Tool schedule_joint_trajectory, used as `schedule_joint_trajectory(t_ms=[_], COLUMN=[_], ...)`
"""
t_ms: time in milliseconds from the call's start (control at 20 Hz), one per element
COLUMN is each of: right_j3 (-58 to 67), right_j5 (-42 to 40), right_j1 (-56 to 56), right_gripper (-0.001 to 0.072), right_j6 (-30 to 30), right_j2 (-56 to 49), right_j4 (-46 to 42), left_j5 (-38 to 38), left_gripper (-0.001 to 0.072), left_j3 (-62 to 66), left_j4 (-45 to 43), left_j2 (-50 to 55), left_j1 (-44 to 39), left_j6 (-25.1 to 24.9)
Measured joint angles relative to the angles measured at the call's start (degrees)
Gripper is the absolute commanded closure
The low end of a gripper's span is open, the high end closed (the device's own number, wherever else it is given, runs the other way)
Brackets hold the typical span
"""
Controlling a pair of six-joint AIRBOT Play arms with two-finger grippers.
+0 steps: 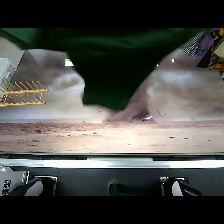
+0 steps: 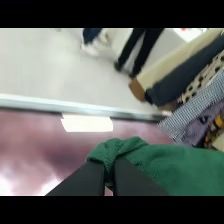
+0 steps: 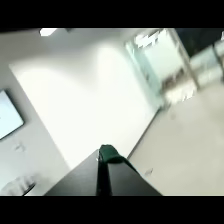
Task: Fold the clothes and pants, and hang the long-sleeved shirts on hangers.
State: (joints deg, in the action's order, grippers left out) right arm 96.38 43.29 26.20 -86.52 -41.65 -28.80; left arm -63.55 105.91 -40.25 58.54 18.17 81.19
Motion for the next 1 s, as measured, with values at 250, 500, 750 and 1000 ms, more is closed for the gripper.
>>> schedule_joint_trajectory(t_ms=[250, 500, 750, 1000], right_j3=[5.44, 6.01, 3.87, 3.32], right_j5=[0.00, 12.55, 21.00, 16.13], right_j1=[1.79, 0.39, -14.34, -27.50], right_gripper=[0.0681, 0.0681, 0.0680, 0.0679], right_j6=[-4.42, -10.27, -12.68, -17.25], right_j2=[-1.14, -12.63, -31.82, -54.05], right_j4=[-4.33, -6.08, -18.80, -27.96], left_j5=[1.11, 1.38, 2.80, 9.25], left_gripper=[0.0688, 0.0687, 0.0688, 0.0687], left_j3=[0.31, -5.97, -17.99, -23.82], left_j4=[-5.22, -7.26, -8.24, -8.35], left_j2=[-7.26, -4.04, 7.48, 23.39], left_j1=[0.85, -0.92, -8.09, -13.60], left_j6=[4.00, 6.51, 7.23, 7.19])
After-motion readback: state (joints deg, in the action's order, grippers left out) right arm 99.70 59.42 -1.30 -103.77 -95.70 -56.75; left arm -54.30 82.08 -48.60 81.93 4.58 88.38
